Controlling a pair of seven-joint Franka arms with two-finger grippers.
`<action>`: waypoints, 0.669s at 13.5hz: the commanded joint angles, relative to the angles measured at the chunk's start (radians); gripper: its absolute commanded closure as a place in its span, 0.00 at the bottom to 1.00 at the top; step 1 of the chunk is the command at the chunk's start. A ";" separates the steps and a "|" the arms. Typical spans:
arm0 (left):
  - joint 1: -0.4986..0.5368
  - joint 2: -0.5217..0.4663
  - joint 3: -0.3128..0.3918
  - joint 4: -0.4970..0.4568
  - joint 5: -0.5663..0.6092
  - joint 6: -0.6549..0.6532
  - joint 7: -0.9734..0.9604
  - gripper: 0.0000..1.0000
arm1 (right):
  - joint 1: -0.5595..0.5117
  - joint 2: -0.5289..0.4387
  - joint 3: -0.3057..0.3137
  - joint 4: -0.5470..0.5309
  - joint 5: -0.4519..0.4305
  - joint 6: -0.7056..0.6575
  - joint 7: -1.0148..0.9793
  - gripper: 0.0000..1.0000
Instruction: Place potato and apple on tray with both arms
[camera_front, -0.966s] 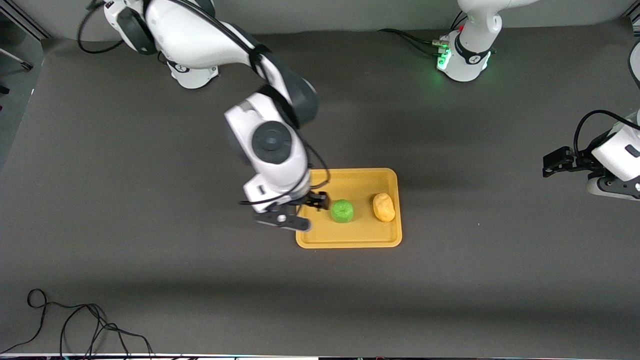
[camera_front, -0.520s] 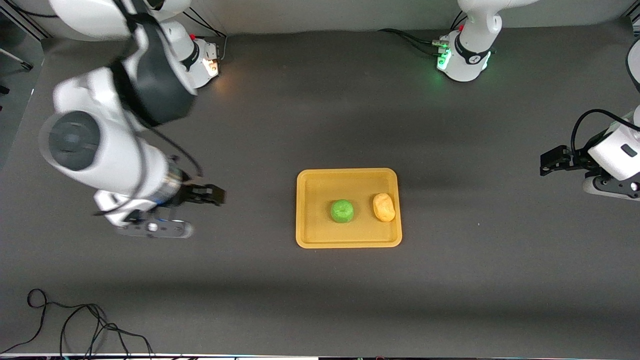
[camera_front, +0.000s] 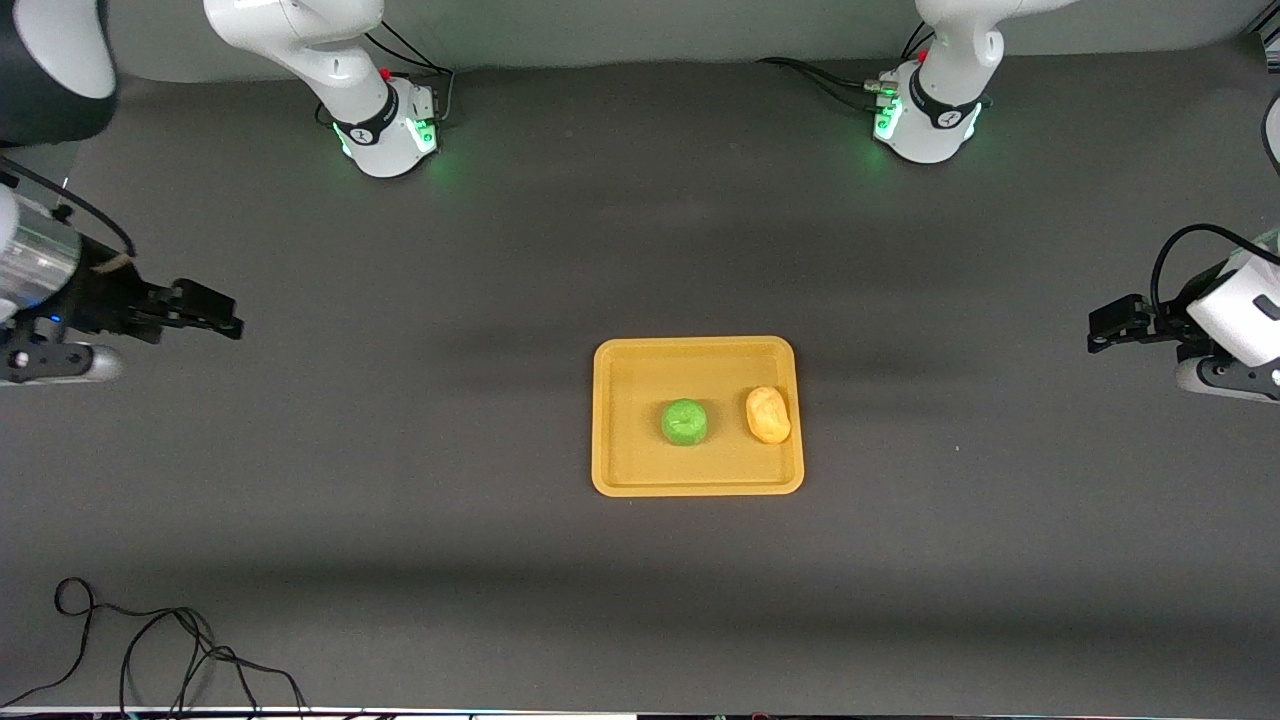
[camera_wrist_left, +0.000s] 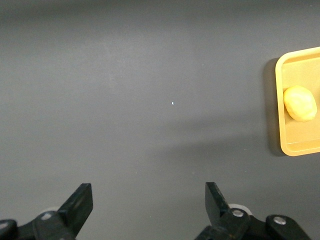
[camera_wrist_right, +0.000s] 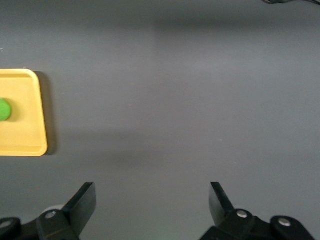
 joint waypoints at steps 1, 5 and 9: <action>0.008 -0.007 -0.002 -0.005 -0.003 0.011 0.016 0.00 | -0.039 -0.039 0.005 -0.063 -0.006 0.036 -0.043 0.00; 0.008 -0.010 -0.002 -0.006 0.001 0.002 0.016 0.00 | -0.038 -0.042 -0.040 -0.082 -0.026 0.027 -0.047 0.00; 0.005 -0.005 -0.002 -0.002 0.003 0.002 0.016 0.00 | -0.030 -0.042 -0.049 -0.093 -0.026 0.027 -0.061 0.00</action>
